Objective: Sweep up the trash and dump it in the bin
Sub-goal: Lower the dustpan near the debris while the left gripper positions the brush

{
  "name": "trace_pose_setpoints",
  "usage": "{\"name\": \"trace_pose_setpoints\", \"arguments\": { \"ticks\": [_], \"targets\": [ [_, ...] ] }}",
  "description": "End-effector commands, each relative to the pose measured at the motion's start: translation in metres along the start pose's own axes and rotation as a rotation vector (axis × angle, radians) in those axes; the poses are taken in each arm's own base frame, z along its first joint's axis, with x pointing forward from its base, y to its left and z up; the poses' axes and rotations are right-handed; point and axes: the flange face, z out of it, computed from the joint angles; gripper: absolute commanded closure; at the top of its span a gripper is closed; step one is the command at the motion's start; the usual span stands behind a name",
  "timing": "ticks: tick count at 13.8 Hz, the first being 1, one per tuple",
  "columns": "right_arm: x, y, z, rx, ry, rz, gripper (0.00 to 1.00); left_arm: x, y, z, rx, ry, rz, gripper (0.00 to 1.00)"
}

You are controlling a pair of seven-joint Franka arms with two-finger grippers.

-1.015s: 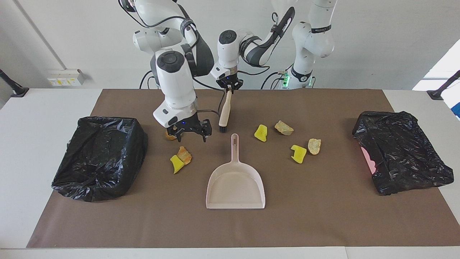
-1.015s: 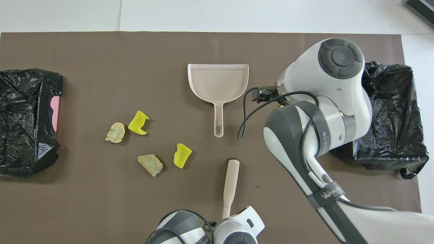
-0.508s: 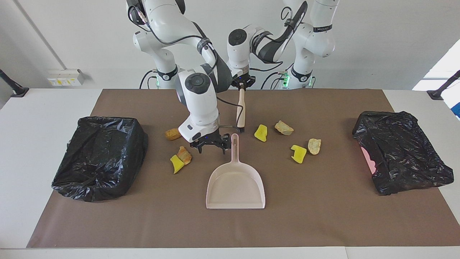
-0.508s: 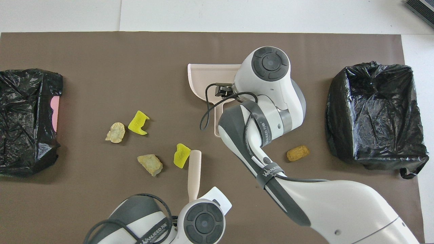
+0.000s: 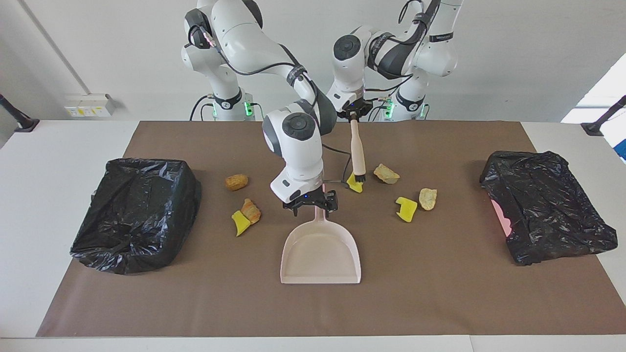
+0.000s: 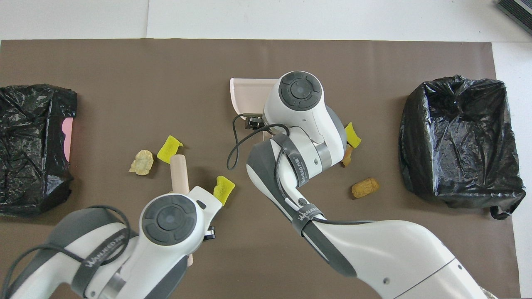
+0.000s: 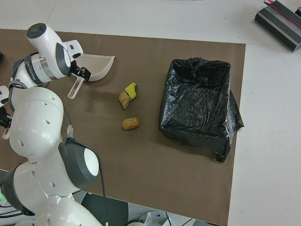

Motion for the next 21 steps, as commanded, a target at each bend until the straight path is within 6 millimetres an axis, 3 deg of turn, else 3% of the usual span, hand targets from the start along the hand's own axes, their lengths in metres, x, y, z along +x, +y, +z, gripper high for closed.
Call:
{"name": "trace_pose_setpoints", "arguments": {
  "ticks": [1, 3, 5, 7, 8, 11, 13, 15, 17, 19, 21],
  "targets": [
    [-0.011, 0.003, 0.006, 0.006, -0.031, -0.055, 0.04, 0.018, -0.052, -0.016, 0.006, 0.036, -0.079, 1.0],
    [-0.016, 0.005, 0.005, 0.0, -0.05, -0.062, 0.29, 0.044, -0.079, -0.011, -0.025, 0.044, -0.157, 1.0],
    [-0.017, 0.006, 0.005, -0.008, -0.049, -0.067, 0.71, 0.075, -0.127, 0.0, -0.063, 0.052, -0.151, 1.0],
    [-0.016, 0.005, 0.004, -0.007, -0.048, -0.06, 1.0, 0.088, -0.163, 0.008, -0.067, 0.033, -0.063, 1.0],
    [-0.017, 0.004, 0.004, -0.005, -0.049, -0.054, 1.0, 0.092, -0.175, 0.012, -0.07, 0.027, -0.058, 1.0],
    [-0.001, 0.025, -0.007, 0.006, -0.042, -0.116, 1.0, 0.09, -0.18, 0.027, -0.064, 0.002, -0.034, 1.0],
    [0.012, 0.052, -0.05, 0.045, -0.024, -0.266, 1.0, 0.085, -0.179, 0.039, -0.056, -0.022, -0.003, 1.0],
    [0.01, 0.071, -0.078, 0.05, -0.047, -0.416, 1.0, 0.08, -0.18, 0.048, -0.051, -0.039, 0.018, 1.0],
    [0.003, 0.089, -0.099, 0.047, -0.093, -0.634, 1.0, 0.081, -0.183, 0.049, -0.053, -0.037, 0.015, 1.0],
    [0.0, 0.124, -0.122, 0.043, -0.128, -0.811, 1.0, 0.078, -0.173, 0.059, -0.042, -0.058, 0.032, 1.0],
    [-0.008, 0.155, -0.129, 0.051, -0.193, -1.035, 1.0, 0.067, -0.155, 0.074, -0.036, -0.062, 0.076, 1.0]
  ]
}}
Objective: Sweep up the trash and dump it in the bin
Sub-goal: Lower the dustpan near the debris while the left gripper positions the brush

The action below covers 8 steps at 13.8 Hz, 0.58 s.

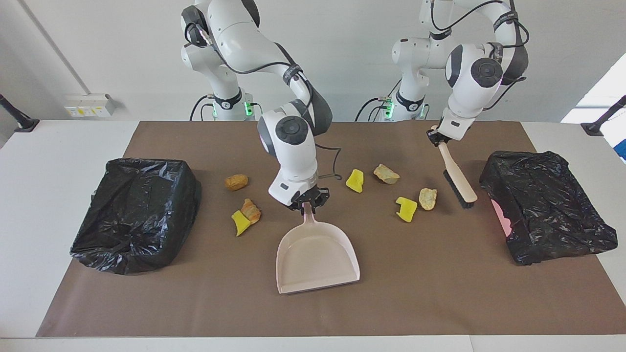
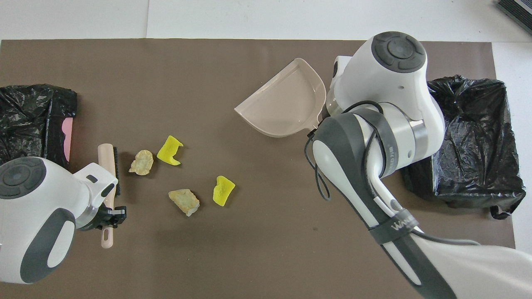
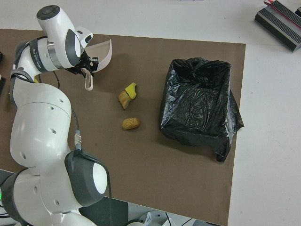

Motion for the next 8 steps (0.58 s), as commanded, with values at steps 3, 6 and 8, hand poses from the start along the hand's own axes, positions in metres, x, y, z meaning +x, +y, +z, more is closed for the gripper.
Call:
{"name": "trace_pose_setpoints", "arguments": {
  "ticks": [3, 6, 8],
  "targets": [
    [-0.05, -0.004, 0.014, -0.067, -0.113, -0.415, 1.0, -0.017, 0.04, 0.018, 0.005, 0.044, 0.096, 1.0],
    [-0.068, -0.042, 0.041, -0.133, -0.122, -0.498, 1.0, -0.025, 0.071, 0.02, -0.039, 0.065, 0.139, 1.0],
    [-0.07, -0.054, 0.045, -0.133, -0.133, -0.533, 1.0, -0.035, 0.102, 0.028, -0.048, 0.092, 0.185, 1.0]
  ]
}}
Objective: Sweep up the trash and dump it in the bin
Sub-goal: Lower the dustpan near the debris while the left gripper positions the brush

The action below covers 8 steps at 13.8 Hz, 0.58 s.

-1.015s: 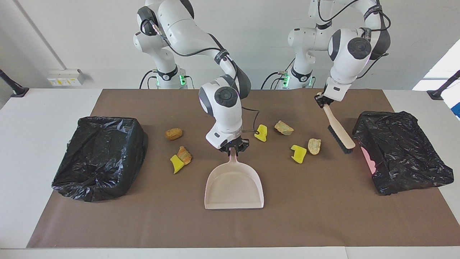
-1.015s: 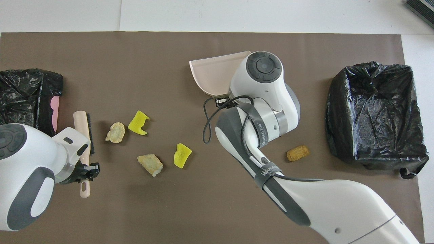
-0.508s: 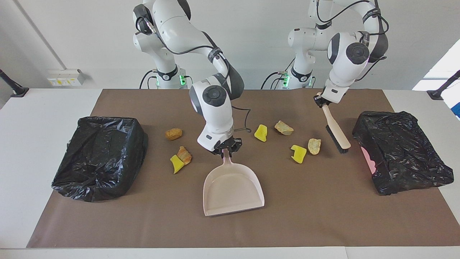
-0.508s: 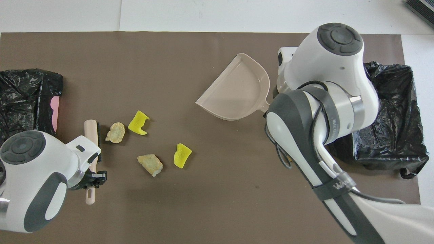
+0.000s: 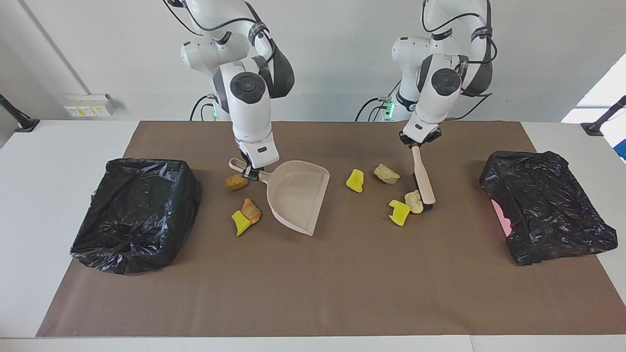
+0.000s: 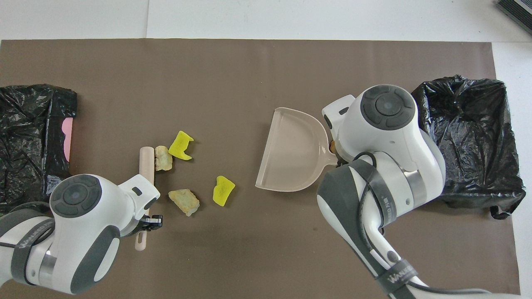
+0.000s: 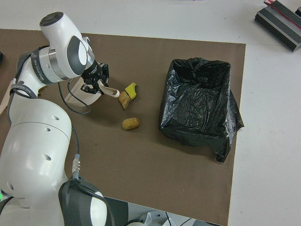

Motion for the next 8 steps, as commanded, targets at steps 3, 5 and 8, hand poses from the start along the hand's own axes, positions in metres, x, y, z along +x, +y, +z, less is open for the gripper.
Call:
{"name": "trace_pose_setpoints", "arguments": {
  "ticks": [3, 5, 8],
  "targets": [
    [0.013, -0.051, 0.019, -0.01, -0.026, -0.12, 1.0, -0.013, 0.048, 0.013, -0.051, 0.036, 0.053, 1.0],
    [0.014, -0.06, 0.028, 0.001, -0.038, -0.141, 1.0, -0.012, 0.054, 0.019, -0.049, 0.033, 0.058, 1.0],
    [0.009, -0.071, 0.038, 0.001, -0.035, -0.138, 1.0, -0.007, 0.046, -0.001, -0.047, 0.007, 0.041, 1.0]
  ]
}}
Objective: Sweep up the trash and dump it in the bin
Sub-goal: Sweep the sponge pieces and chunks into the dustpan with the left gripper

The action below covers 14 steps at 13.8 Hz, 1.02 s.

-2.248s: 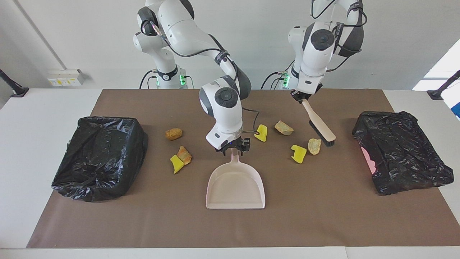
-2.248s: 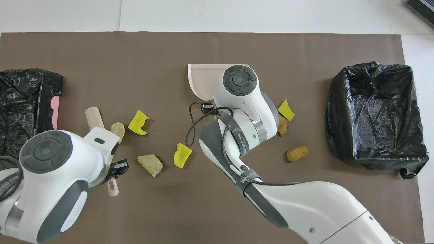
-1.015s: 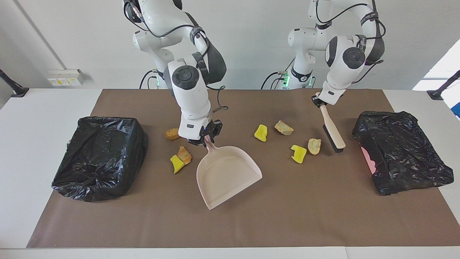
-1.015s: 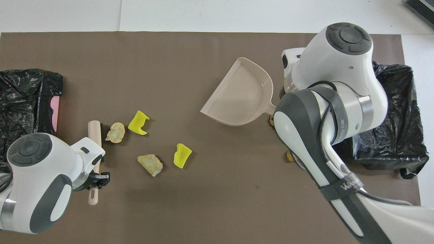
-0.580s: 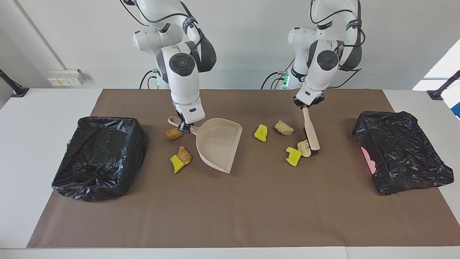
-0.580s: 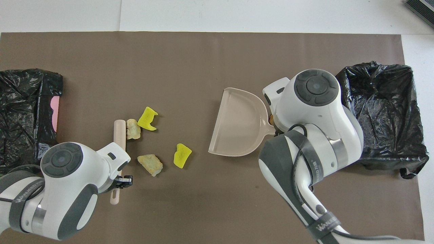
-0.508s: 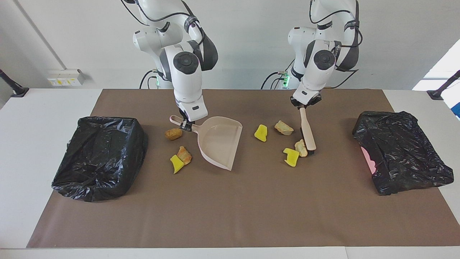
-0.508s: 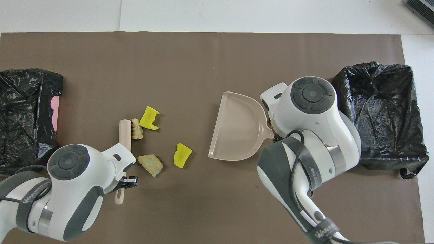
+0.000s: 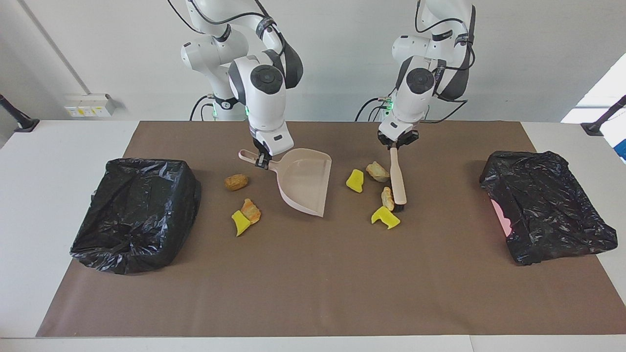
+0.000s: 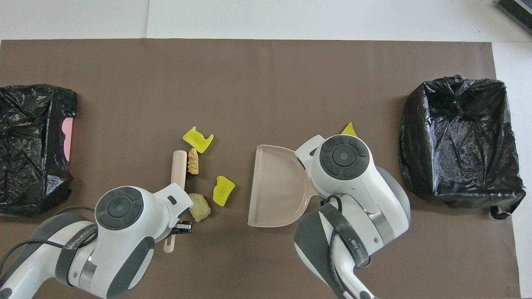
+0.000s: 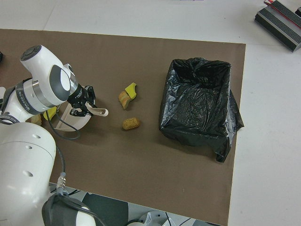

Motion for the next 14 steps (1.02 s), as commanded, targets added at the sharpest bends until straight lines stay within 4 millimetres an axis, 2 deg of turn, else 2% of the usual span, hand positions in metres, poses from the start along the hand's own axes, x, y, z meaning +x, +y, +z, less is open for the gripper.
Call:
{"name": "trace_pose_setpoints", "arguments": {
  "ticks": [1, 2, 3, 5, 7, 9, 11, 14],
  "targets": [
    [-0.006, -0.016, 0.014, -0.021, -0.001, -0.018, 1.0, 0.0, -0.013, -0.023, -0.007, -0.039, -0.047, 1.0],
    [0.005, -0.025, 0.022, -0.038, 0.011, -0.018, 1.0, -0.005, -0.027, -0.031, -0.006, -0.059, -0.093, 1.0],
    [0.007, -0.026, 0.024, -0.043, 0.015, -0.011, 1.0, -0.009, -0.031, -0.029, 0.0, -0.074, -0.131, 1.0],
    [0.009, -0.027, 0.024, -0.049, 0.02, -0.003, 1.0, -0.02, -0.029, -0.024, 0.009, -0.066, -0.279, 1.0],
    [0.016, -0.029, 0.029, -0.055, 0.026, 0.028, 1.0, -0.031, -0.029, -0.02, 0.016, -0.068, -0.317, 1.0],
    [0.025, -0.029, 0.036, -0.065, 0.039, 0.048, 1.0, -0.043, -0.019, -0.005, 0.028, -0.076, -0.304, 1.0],
    [0.027, -0.028, 0.037, -0.067, 0.041, 0.047, 1.0, -0.041, -0.002, 0.005, -0.006, -0.026, -0.293, 1.0],
    [0.027, -0.028, 0.038, -0.065, 0.04, 0.048, 1.0, -0.044, 0.046, 0.029, -0.059, -0.028, -0.23, 1.0]
  ]
}}
